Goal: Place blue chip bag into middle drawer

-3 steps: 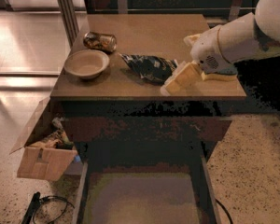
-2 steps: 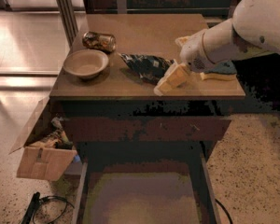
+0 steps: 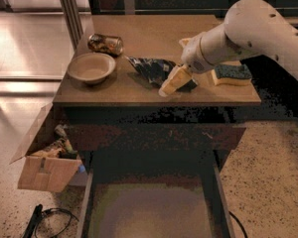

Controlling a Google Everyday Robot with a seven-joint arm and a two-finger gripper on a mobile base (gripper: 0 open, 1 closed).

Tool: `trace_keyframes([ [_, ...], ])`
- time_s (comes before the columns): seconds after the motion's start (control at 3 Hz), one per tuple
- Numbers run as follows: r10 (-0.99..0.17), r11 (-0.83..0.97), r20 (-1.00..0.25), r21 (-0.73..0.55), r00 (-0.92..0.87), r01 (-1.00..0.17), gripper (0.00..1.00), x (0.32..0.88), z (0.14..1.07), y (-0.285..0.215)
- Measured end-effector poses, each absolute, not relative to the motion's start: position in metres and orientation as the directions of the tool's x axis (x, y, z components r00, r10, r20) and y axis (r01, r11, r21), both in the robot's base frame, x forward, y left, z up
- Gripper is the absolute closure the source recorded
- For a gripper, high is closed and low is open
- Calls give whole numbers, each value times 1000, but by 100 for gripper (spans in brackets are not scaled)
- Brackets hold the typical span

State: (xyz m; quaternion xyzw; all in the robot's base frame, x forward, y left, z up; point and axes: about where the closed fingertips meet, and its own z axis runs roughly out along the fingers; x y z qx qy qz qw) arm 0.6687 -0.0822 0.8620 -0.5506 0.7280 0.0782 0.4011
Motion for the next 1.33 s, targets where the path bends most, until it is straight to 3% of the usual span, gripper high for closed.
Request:
trace_keyframes([
  [0.33, -740, 381, -669, -328, -72, -864, 16, 671, 861, -81],
  [1.33, -740, 381, -669, -328, -72, -865, 87, 671, 861, -81],
])
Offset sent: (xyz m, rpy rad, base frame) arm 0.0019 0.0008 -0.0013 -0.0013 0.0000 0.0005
